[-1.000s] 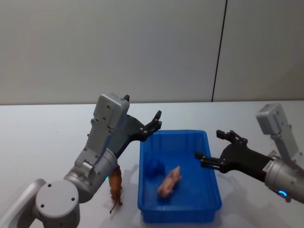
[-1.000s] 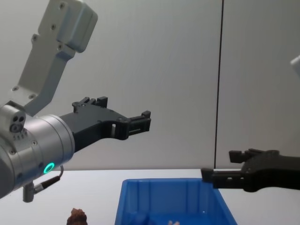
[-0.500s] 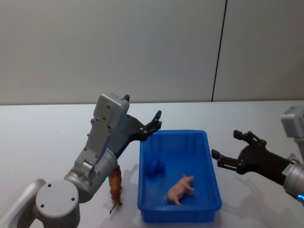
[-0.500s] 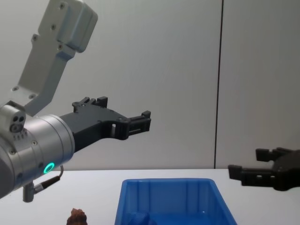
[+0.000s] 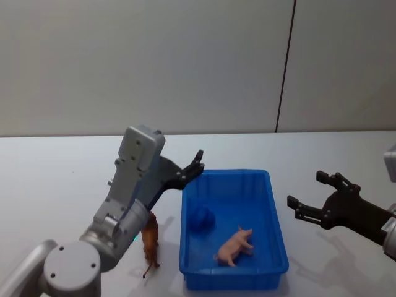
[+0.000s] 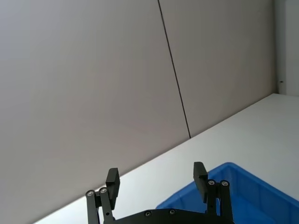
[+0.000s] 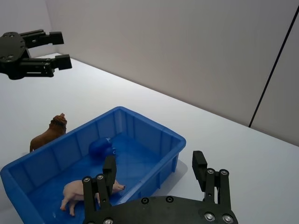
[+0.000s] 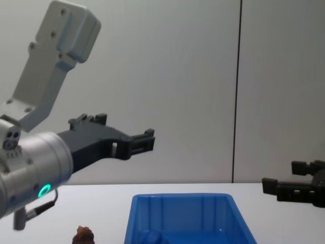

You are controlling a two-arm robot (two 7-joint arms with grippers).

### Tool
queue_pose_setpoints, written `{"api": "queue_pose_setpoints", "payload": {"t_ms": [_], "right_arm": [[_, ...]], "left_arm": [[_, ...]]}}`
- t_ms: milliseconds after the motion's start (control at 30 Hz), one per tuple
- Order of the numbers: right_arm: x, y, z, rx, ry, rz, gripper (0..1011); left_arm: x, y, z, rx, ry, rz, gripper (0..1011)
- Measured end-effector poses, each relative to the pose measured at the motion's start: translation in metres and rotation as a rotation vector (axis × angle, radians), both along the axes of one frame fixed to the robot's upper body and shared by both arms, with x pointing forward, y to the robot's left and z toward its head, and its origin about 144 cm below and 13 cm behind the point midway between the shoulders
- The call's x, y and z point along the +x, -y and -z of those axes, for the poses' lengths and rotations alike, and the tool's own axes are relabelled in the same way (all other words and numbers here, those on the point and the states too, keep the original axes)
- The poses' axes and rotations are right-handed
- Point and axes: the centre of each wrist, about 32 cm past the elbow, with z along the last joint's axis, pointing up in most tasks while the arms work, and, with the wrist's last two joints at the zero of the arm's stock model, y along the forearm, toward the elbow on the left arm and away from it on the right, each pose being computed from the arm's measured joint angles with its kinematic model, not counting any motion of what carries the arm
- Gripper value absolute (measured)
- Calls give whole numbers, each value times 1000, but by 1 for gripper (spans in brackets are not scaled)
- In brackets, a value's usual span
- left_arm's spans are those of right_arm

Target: Pick up the two dolls from the table and place them into the box.

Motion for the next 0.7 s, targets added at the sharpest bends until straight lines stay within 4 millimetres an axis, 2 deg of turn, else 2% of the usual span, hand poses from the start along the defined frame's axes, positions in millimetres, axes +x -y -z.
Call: {"api": "queue_pose_setpoints", "payload": {"t_ms": [700], "right_arm": [[-3,5,1,5,1,6,1001]], "left_arm": [[-49,-4,22,-90,-199,-159,1001]]}}
